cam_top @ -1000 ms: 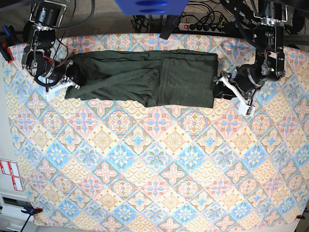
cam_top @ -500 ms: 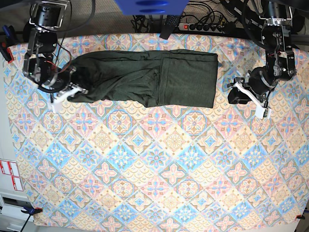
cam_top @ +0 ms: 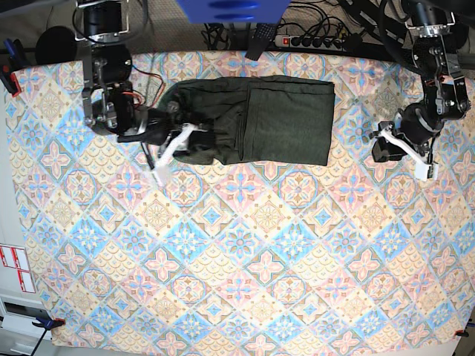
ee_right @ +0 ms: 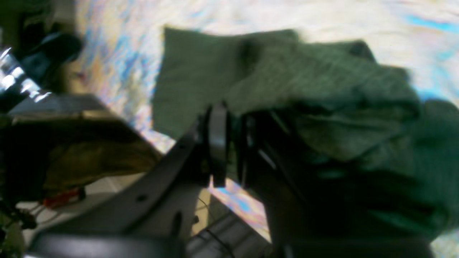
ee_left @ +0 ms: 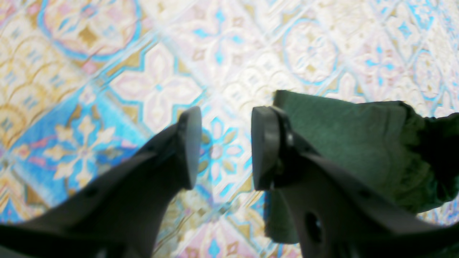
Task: Fold the T-shirt properly
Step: 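Fold the held strip end over toward the left gripper with the right gripper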
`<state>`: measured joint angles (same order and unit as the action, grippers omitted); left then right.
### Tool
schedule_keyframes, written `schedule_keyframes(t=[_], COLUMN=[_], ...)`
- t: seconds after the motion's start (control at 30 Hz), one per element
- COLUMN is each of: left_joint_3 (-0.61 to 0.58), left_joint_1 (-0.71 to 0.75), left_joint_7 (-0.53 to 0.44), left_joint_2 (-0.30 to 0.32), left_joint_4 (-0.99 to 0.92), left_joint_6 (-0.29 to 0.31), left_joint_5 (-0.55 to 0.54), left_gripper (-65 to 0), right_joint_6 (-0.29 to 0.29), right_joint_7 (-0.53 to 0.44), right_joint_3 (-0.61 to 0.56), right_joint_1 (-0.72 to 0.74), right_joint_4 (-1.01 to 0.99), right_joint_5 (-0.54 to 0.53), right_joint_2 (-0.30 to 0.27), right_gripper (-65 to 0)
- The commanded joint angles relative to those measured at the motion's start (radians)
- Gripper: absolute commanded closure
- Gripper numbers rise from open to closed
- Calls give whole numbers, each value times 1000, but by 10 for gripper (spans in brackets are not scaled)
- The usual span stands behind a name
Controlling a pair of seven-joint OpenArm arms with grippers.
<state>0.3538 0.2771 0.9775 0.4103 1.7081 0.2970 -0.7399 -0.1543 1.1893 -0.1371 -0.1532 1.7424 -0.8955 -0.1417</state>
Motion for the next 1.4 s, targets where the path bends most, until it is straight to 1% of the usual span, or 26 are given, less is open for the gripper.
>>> schedule_keyframes(t=[0.0, 0.1, 0.33, 0.4, 0.47, 0.53, 0.57, 0.6, 0.67, 0.73, 0.83, 0.9, 1.0, 1.07, 1.17, 1.23, 1.3, 1.37], left_joint_3=[8, 8, 4, 6, 6, 6, 6, 6, 6, 0, -2, -2, -2, -3, -3, -3, -3, -3], left_joint_1=[-6, 11, 12, 12, 12, 12, 12, 12, 14, 14, 14, 14, 14, 14, 32, 35, 40, 40], left_joint_7=[-15, -15, -15, -15, -15, -13, -13, -13, -13, -13, -13, -13, -13, -13, -13, -13, -13, -13], left_joint_2=[17, 20, 16, 16, 19, 19, 19, 17, 16, 14, 14, 14, 12, 12, 12, 12, 12, 12], left_joint_4=[17, 16, 16, 16, 16, 16, 16, 16, 16, 16, 16, 14, 14, 14, -6, -30, -49, -66], left_joint_6=[8, 8, 6, 6, 6, 6, 6, 6, 6, 6, 6, 6, 6, 6, 6, 6, 6, 6], left_joint_5=[-13, -13, -11, -11, -11, -11, -10, -10, -10, -10, -8, -8, -8, -8, -8, -8, -8, -8], left_gripper=[-230, -230, -230, -230, -230, -230, -230, -230, -230, -230, -230, -230, -230, -230, -230, -230, -230, -230], right_joint_6=[-6, -6, -8, -20, -47, -80, -89, -95, -97, -112, -146, -149, -149, -149, -149, -150, -175, -227], right_joint_7=[-16, -15, -9, -9, -9, -7, -2, 8, 34, 50, 57, 57, 57, 57, 57, 57, 56, 56], right_joint_3=[0, -11, -114, -120, -124, -124, -124, -126, -128, -158, -267, -342, -453, -508, -554, -583, -606, -622], right_joint_1=[13, 14, 76, 82, 86, 88, 88, 88, 96, 111, 142, 146, 192, 223, 258, 289, 327, 360], right_joint_4=[21, 29, 32, 29, 31, 34, 34, 34, 34, 34, 57, 69, 70, 70, 58, 35, 4, -14], right_joint_5=[-15, -15, -15, -15, -15, -15, -14, -14, -7, 28, 140, 218, 302, 341, 388, 408, 408, 410], right_joint_2=[-9, -6, -5, -5, -6, -16, -31, -51, -69, -71, -71, -71, -69, -68, -37, -28, -20, -5], right_gripper=[-52, -52, -52, -52, -52, -52, -52, -52, -52, -53, -53, -53, -53, -53, -53, -53, -53, -53])
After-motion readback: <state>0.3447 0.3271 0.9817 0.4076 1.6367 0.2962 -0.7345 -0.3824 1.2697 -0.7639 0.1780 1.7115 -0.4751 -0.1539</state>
